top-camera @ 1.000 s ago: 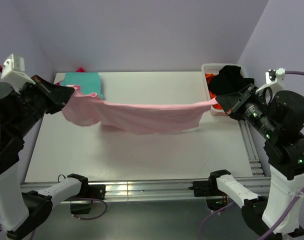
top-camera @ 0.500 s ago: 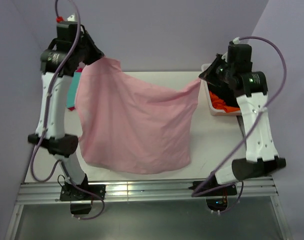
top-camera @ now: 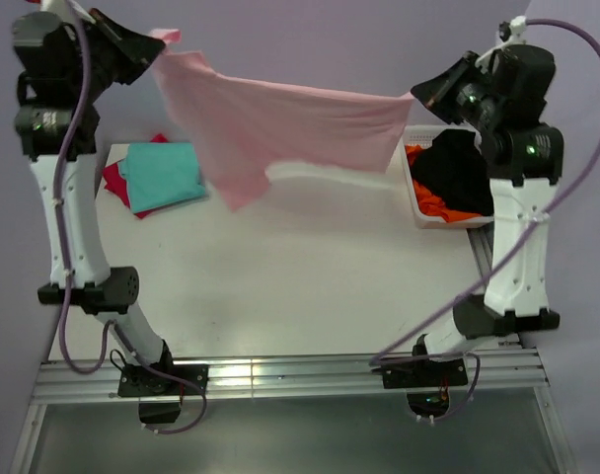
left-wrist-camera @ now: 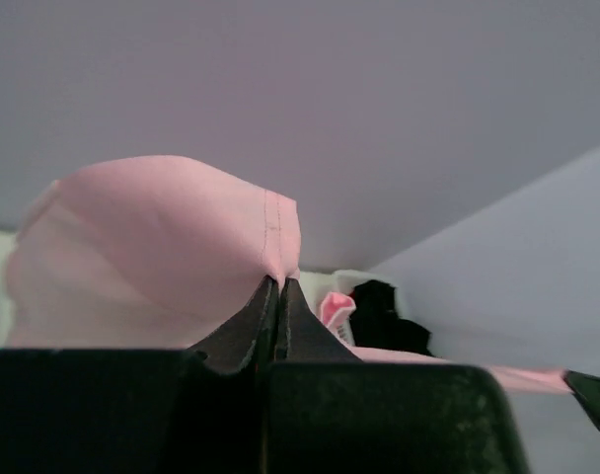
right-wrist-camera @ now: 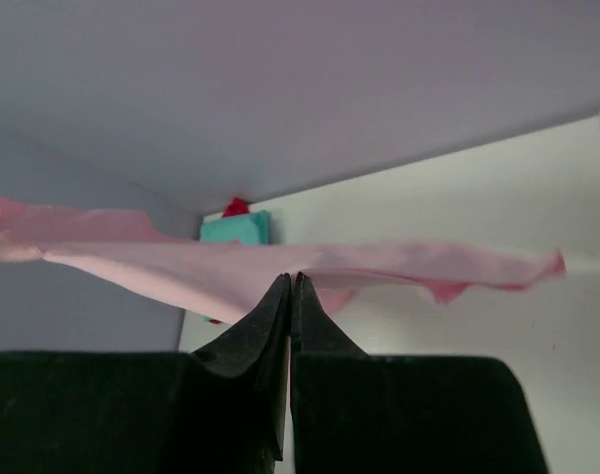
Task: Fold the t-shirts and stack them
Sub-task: Flatten the tshirt out
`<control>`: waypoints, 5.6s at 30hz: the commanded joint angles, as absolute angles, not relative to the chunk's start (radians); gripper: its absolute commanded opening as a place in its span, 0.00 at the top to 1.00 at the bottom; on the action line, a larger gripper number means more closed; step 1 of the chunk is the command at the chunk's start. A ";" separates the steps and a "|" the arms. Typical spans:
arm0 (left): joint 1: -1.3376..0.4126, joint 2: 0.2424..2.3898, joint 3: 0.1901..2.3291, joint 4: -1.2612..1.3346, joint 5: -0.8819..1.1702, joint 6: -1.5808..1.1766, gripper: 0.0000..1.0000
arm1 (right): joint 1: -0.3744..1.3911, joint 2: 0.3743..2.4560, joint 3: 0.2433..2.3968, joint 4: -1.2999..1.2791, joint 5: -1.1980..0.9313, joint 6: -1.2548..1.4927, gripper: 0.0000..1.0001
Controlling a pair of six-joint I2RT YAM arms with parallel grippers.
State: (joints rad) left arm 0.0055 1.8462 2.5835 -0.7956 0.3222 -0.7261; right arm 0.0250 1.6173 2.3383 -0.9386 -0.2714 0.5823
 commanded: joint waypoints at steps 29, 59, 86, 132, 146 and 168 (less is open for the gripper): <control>-0.250 1.049 0.589 -0.673 -0.040 -1.092 0.66 | 0.029 1.061 0.560 -0.569 -0.393 0.563 0.57; -0.267 1.848 1.158 -0.475 -0.041 -0.885 1.00 | 0.035 1.725 0.962 -0.429 -0.376 0.614 1.00; -0.100 1.973 1.741 -0.563 0.089 -0.851 0.04 | 0.041 2.093 1.775 -0.675 -0.354 0.572 0.47; -0.086 1.347 0.994 -0.548 0.227 -0.726 0.17 | 0.334 1.981 1.532 -0.850 0.024 0.680 0.54; -0.084 1.327 0.942 -0.538 0.245 -0.703 0.17 | 0.336 2.019 1.509 -0.856 0.103 0.673 0.54; -0.067 1.325 0.928 -0.551 0.250 -0.667 0.18 | 0.339 2.037 1.456 -0.841 0.127 0.684 1.00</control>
